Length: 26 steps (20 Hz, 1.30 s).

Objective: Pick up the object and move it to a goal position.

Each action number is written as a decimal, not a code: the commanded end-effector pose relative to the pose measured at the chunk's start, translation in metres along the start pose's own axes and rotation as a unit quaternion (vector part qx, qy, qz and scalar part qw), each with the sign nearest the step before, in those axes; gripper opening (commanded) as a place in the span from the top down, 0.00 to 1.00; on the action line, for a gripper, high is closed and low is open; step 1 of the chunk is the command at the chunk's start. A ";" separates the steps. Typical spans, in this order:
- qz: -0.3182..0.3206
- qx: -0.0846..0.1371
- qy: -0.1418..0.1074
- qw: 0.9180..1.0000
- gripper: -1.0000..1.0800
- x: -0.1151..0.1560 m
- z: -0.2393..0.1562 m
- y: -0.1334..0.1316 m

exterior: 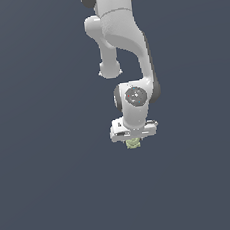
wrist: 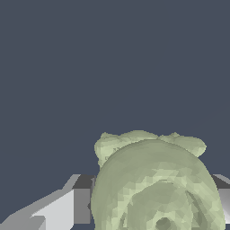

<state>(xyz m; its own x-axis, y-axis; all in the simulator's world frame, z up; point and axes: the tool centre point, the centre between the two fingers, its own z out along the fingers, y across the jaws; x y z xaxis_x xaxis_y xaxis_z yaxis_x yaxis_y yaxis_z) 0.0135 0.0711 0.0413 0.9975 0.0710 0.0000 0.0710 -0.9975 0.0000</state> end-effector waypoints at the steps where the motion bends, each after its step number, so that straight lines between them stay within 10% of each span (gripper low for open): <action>1: 0.000 0.000 0.000 1.000 1.00 0.000 0.000 0.000; 26: 0.000 0.000 0.000 1.000 1.00 -0.055 -0.098 -0.098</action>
<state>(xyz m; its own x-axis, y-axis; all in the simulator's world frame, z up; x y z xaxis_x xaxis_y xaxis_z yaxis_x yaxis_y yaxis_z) -0.0449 0.1600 0.1332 0.9974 0.0724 0.0009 0.0724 -0.9974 0.0006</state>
